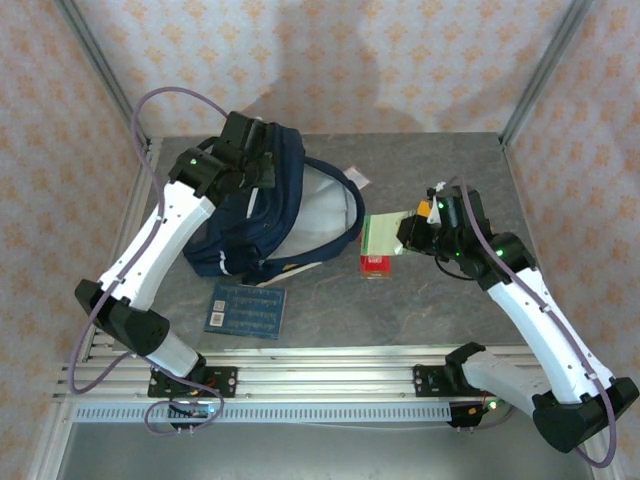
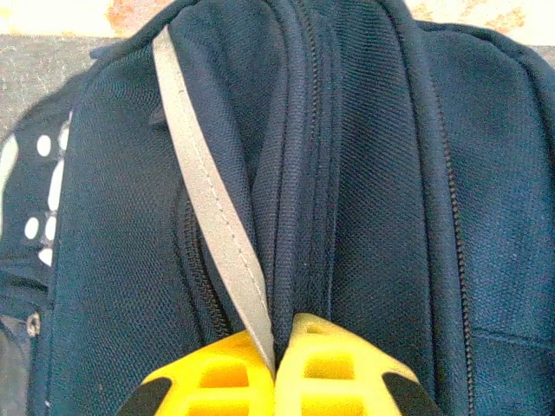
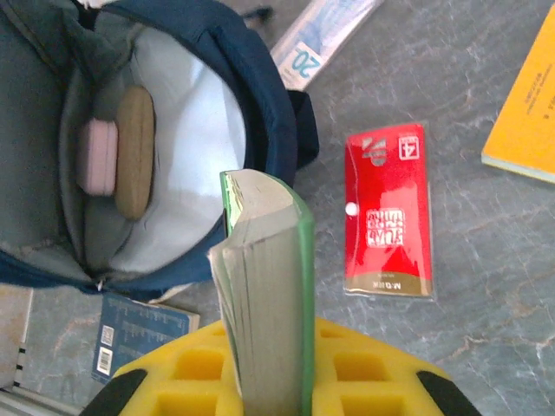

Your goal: Pack the student bag

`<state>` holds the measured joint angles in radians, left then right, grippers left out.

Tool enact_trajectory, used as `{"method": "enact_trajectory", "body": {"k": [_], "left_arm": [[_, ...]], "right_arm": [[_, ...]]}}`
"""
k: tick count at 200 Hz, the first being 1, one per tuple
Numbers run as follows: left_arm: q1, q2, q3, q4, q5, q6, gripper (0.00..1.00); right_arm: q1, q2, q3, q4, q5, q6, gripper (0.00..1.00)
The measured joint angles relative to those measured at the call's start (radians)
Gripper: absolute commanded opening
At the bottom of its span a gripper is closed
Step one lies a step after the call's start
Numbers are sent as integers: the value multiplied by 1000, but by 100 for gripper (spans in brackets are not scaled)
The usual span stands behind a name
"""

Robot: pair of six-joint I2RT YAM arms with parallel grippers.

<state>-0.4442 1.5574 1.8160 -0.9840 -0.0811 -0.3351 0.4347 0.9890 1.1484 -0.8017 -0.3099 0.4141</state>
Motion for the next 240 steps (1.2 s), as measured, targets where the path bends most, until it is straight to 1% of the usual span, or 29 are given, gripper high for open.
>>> {"method": "enact_trajectory", "body": {"k": [23, 59, 85, 119, 160, 193, 240], "left_arm": [[0, -4, 3, -12, 25, 32, 0], [14, -38, -23, -12, 105, 72, 0], [33, -87, -55, -8, 160, 84, 0], [47, -106, -60, -3, 225, 96, 0], [48, -106, -60, 6, 269, 101, 0], [48, -108, -60, 10, 284, 101, 0], [48, -109, -60, 16, 289, 101, 0]], "right_arm": [[0, 15, 37, 27, -4, 0, 0], [0, 16, 75, 97, -15, 4, 0], [0, 18, 73, 166, -59, 24, 0], [0, 69, 63, 245, -126, 93, 0], [5, 167, 14, 385, -199, 232, 0], [66, 266, 12, 474, -195, 322, 0], [222, 423, 19, 594, -70, 393, 0]]}}
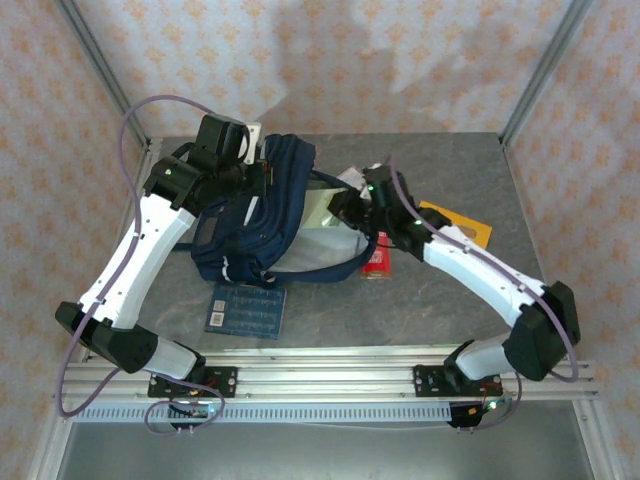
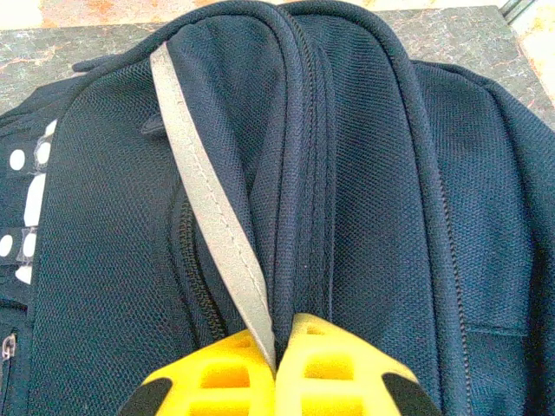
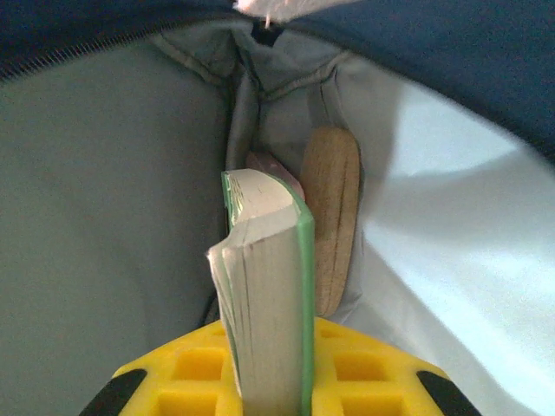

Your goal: Pack the student bag

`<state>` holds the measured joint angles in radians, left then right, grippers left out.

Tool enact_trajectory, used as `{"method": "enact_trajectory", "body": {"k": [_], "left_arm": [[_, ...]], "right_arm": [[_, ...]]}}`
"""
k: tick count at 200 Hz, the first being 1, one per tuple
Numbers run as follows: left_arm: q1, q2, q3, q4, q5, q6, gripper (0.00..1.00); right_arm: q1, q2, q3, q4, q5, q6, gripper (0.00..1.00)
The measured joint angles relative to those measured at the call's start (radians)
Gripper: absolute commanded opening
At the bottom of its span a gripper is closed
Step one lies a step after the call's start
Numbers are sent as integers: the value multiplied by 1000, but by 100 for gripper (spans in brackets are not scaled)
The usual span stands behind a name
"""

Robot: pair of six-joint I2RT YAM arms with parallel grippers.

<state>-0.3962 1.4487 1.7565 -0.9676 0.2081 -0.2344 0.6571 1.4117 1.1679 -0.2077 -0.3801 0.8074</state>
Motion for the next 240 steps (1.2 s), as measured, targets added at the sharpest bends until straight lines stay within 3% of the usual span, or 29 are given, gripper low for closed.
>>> {"method": "enact_trajectory", "body": {"k": [109, 121, 137, 161, 181, 240], "left_arm": [[16, -7, -16, 22, 33, -10, 0], [21, -6, -16, 25, 36, -16, 0], [29, -6, -16, 37, 40, -26, 0], [38, -4, -16, 43, 43, -29, 0], [51, 0, -16, 44, 38, -34, 0], [111, 0, -16, 66, -16, -77, 0]], "right_arm": [[137, 401, 298, 107, 160, 117, 10], [144, 450, 314, 137, 163, 148, 22], [145, 531, 339, 185, 144, 196, 48], [144, 626, 402, 227, 98, 187, 71], [143, 618, 430, 210, 71, 114, 82], [120, 278, 298, 40, 135, -168, 82]]}}
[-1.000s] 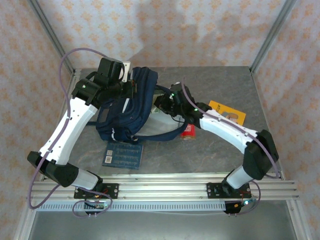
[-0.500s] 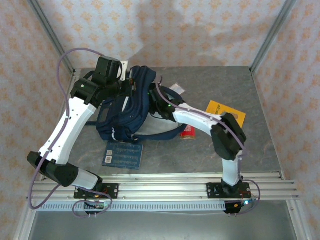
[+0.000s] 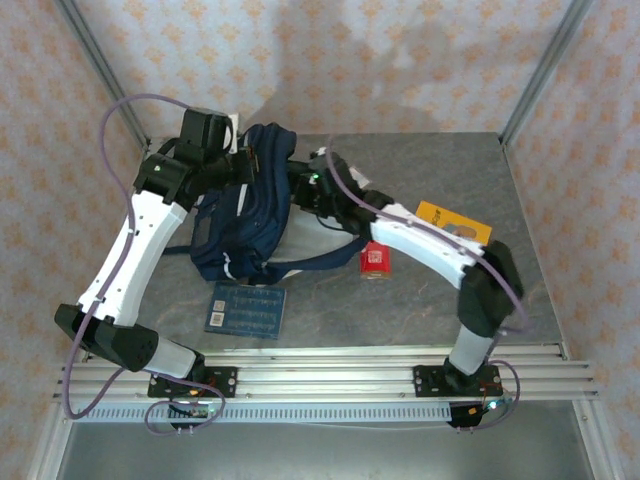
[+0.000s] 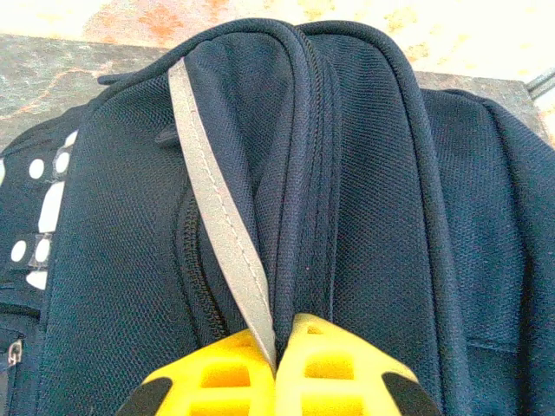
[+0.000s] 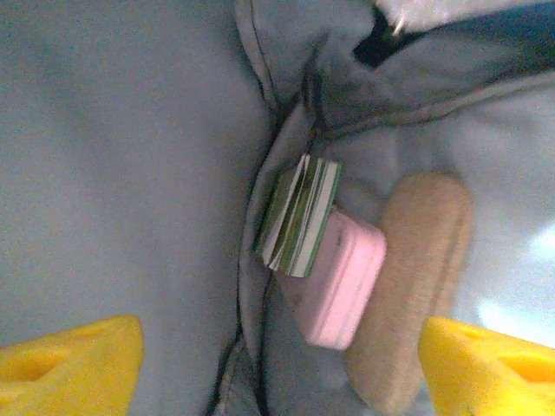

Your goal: Pack the student bag

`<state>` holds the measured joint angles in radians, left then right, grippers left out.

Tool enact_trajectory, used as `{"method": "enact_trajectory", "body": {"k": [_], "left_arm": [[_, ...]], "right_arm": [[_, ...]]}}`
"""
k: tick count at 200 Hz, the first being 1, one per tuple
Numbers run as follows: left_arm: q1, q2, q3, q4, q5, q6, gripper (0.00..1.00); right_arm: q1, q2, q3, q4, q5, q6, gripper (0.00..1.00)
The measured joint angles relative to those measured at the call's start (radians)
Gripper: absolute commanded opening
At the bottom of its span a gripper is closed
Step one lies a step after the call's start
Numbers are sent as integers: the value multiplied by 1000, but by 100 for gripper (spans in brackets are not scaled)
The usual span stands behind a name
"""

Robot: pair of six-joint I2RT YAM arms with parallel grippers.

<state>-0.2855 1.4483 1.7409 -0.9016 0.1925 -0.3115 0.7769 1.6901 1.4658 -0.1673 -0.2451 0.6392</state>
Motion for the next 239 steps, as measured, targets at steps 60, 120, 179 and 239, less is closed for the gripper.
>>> {"method": "enact_trajectory", "body": {"k": [60, 120, 179, 239], "left_arm": [[74, 24, 1, 30, -82, -9, 0], [122, 180, 25, 102, -153, 5, 0], [135, 360, 97, 117, -72, 0, 32], [121, 182, -218, 199, 8, -42, 50]], "right_arm": [[-56, -342, -224, -89, 31, -135, 78], [-109, -485, -318, -297, 134, -166, 64], [-191, -457, -367, -448, 277, -212, 12], [-278, -90, -307, -458, 196, -186, 0]]}}
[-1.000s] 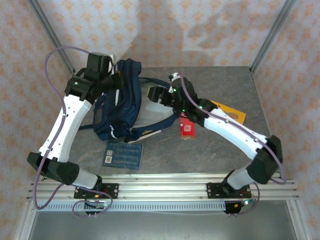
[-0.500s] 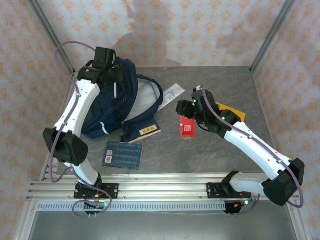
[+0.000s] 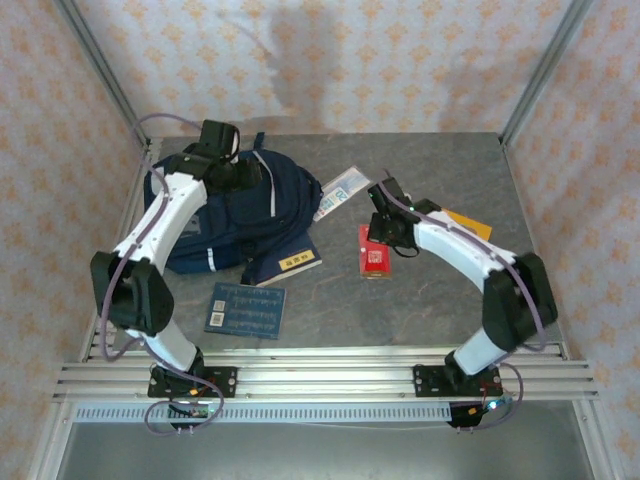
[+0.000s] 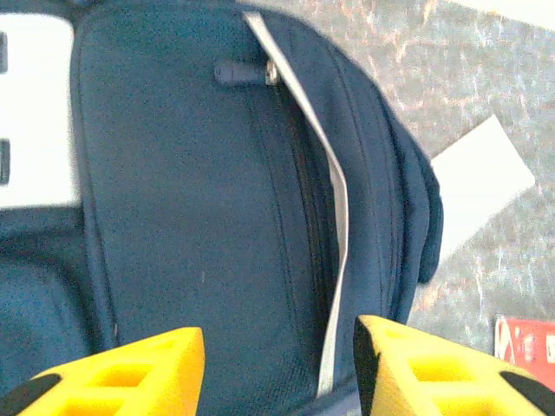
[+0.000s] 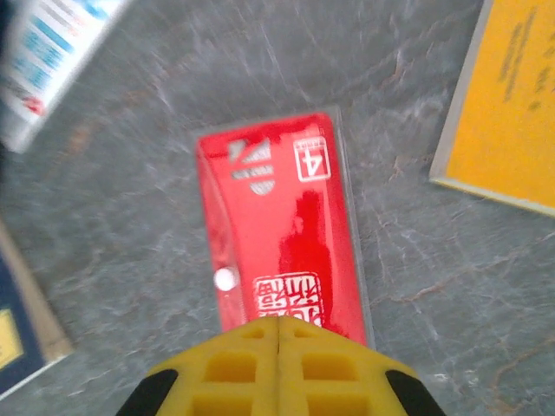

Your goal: Pack the student bag

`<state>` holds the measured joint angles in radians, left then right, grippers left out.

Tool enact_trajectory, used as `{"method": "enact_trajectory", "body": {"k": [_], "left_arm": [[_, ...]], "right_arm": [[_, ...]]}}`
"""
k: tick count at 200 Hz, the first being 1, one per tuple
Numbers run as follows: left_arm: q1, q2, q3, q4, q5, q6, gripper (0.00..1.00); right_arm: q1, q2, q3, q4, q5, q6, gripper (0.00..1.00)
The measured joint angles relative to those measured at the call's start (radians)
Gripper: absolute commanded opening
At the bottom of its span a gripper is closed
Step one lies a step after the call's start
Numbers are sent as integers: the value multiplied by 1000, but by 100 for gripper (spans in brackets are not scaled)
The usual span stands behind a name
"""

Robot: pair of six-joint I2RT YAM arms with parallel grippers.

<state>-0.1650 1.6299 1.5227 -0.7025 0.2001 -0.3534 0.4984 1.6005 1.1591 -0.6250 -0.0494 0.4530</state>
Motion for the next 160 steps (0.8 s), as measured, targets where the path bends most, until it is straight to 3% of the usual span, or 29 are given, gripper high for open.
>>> {"method": "enact_trajectory", "body": {"k": [27, 53, 101, 160], "left_arm": [[-55, -148, -126, 12, 8, -20, 51], [-179, -278, -241, 32, 12, -49, 51], [-331, -413, -506, 71, 55, -173, 50], [-436, -302, -600, 190, 122, -287, 50]], "right_arm": [[-26, 179, 68, 3, -37, 33, 0], [-50, 295, 91, 21, -70, 48, 0], [-57, 252, 23, 101, -120, 60, 0], [32, 61, -214, 158, -246, 116, 0]]}}
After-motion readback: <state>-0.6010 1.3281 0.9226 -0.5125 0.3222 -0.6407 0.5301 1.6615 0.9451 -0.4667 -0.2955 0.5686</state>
